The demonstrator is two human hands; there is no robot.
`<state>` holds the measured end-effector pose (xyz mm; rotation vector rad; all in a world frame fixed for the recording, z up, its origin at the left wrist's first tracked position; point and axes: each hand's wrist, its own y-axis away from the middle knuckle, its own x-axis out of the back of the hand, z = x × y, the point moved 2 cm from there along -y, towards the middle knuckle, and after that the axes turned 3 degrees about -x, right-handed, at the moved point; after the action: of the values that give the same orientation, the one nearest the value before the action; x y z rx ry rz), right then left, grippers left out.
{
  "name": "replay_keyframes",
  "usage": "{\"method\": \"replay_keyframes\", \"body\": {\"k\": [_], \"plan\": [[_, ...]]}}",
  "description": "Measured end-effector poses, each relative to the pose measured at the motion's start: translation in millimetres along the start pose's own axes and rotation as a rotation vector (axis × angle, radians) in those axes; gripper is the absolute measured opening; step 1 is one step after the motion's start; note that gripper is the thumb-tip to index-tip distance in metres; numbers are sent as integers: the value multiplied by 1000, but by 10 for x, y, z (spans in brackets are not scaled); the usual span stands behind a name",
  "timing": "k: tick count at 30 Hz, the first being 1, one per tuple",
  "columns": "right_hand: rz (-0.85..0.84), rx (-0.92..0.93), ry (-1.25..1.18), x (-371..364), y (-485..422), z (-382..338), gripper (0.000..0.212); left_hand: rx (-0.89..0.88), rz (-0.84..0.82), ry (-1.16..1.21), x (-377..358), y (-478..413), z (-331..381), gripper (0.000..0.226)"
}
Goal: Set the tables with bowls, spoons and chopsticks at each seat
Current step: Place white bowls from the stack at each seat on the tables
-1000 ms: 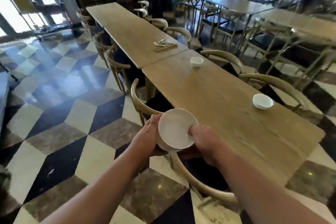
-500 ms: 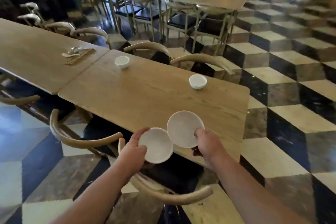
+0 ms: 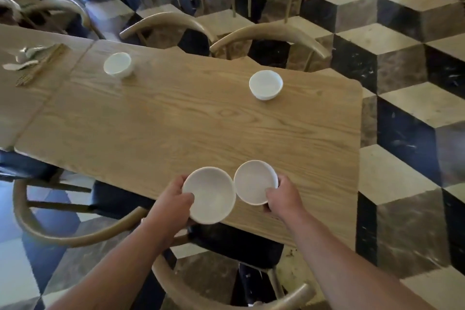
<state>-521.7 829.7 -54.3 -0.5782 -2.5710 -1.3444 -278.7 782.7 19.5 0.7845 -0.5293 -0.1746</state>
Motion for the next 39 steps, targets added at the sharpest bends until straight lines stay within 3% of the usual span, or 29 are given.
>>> {"method": "replay_keyframes", "body": {"k": [16, 19, 21, 22, 24, 27, 36, 39], "plan": [[121, -105, -51, -209, -219, 121, 26, -59, -169, 127, 201, -604, 310, 45], [349, -17, 206, -263, 22, -25, 49, -84, -229, 156, 410, -749, 280, 45], [469, 83, 239, -379, 256, -219, 46, -92, -263, 167, 639, -851, 284, 42], [440, 106, 189, -505, 376, -355, 36, -96, -280, 172, 773, -910, 283, 42], [218, 90, 13, -936, 573, -651, 24, -105, -309, 181, 1079, -1038, 257, 44], [-96, 35, -219, -1782, 688, -1038, 29, -126, -324, 197, 1577, -1235, 205, 44], [-113, 35, -155, -3866, 417, -1744, 35, -48, -269, 323, 3113, -2041, -278, 34], [-123, 34, -112, -4269, 351, -1915, 25, -6, -211, 423, 3469, -2362, -486, 26]]}}
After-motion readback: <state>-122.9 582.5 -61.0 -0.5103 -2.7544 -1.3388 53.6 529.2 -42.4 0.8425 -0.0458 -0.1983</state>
